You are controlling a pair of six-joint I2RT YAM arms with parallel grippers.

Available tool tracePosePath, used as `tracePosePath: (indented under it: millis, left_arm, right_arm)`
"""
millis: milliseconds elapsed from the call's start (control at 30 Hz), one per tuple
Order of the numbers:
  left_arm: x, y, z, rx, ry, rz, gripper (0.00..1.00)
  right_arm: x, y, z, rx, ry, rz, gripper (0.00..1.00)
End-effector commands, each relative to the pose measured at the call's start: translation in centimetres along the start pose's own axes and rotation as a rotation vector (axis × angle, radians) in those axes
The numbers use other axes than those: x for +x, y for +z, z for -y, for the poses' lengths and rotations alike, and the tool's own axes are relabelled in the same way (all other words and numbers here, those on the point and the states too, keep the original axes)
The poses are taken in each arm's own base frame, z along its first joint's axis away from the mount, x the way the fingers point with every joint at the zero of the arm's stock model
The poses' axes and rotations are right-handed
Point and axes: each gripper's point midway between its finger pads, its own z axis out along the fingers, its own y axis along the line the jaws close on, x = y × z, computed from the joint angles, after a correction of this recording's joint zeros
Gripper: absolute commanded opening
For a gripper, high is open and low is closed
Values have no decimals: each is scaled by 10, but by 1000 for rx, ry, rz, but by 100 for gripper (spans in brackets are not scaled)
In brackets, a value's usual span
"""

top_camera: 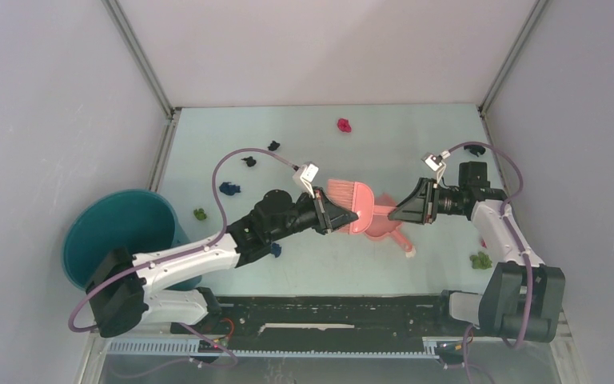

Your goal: Sweep away the paper scraps from the table

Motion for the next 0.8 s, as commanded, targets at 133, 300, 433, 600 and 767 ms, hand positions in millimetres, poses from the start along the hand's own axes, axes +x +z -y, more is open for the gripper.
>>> tracePosePath:
  millis: [133, 300, 433, 600, 767]
  left_arm:
    - [-11, 2, 5, 19, -12, 46, 0]
    - [-8, 0, 1, 10, -25, 43, 0]
    - [-6, 0, -1, 3, -34, 39, 0]
    - [-7, -2, -3, -3, -38, 49, 0]
    - [-8, -2, -5, -10, -36, 55, 0]
  right_arm:
    - [-18, -3, -35, -151, -60, 41, 34]
    - [-23, -5, -32, -144, -29, 52, 40]
    - [-25, -5, -30, -141, -17, 55, 41]
    - [-27, -7, -28, -136, -2, 62, 34]
    - [-26, -6, -30, -138, -13, 61, 34]
